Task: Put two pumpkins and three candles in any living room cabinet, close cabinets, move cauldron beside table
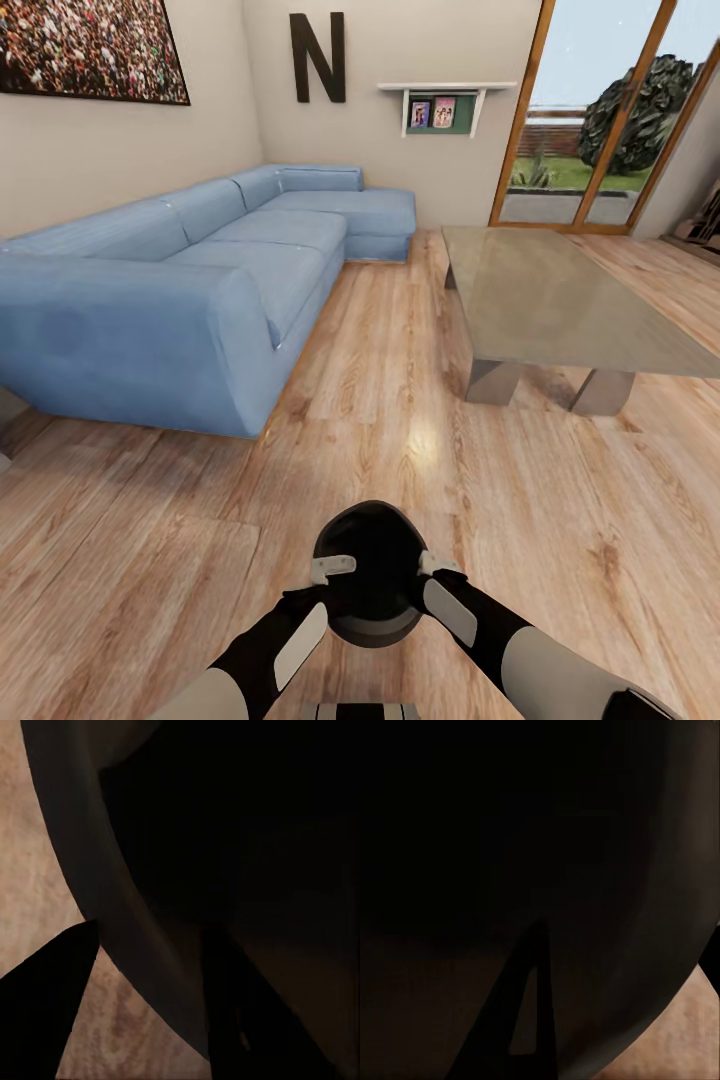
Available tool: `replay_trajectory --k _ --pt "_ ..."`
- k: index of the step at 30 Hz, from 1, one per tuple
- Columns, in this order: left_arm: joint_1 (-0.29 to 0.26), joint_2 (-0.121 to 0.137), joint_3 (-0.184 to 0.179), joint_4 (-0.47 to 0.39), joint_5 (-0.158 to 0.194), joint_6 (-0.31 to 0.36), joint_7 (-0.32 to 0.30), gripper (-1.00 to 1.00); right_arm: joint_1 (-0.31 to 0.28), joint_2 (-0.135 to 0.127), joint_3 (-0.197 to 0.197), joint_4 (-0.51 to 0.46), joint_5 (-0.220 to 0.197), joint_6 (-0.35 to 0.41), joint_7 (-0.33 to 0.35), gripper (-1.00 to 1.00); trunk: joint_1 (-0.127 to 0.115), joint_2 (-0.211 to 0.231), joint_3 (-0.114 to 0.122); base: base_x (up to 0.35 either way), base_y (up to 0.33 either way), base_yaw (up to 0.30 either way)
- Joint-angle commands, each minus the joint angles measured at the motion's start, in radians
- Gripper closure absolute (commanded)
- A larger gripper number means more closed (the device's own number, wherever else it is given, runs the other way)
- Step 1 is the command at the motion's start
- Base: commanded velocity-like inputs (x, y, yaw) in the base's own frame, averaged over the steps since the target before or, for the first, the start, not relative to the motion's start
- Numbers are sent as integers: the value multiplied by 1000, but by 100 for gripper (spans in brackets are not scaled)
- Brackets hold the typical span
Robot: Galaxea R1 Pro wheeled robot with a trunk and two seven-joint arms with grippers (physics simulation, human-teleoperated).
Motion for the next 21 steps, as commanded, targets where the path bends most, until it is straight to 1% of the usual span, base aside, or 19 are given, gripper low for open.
replay_trajectory --k 1,3,5,6,9,13,17,21 --pt "0 0 1 1 -11 9 13 100 -1 -1 7 -1 -1 3 -11 100 0 0 -1 0 0 0" --pt "0 0 2 1 -7 9 13 100 -1 -1 7 -1 -1 3 -11 100 0 0 -1 0 0 0" --pt "0 0 3 1 18 9 13 100 -1 -1 8 -1 -1 3 -11 100 0 0 -1 0 0 0" --pt "0 1 3 1 24 9 13 100 -1 -1 8 -1 -1 3 -11 100 0 0 -1 0 0 0" --pt "0 2 4 1 35 10 13 100 -1 -1 8 -1 -1 3 -11 100 0 0 -1 0 0 0" --pt "0 3 6 1 41 9 13 100 -1 -1 8 -1 -1 3 -11 100 0 0 -1 0 0 0" --pt "0 4 6 1 65 9 13 100 -1 -1 7 0 -1 3 -11 100 0 0 -1 0 0 0" --pt "0 5 7 1 71 9 13 100 -1 -1 7 0 -1 3 -11 100 0 0 -1 0 0 0"
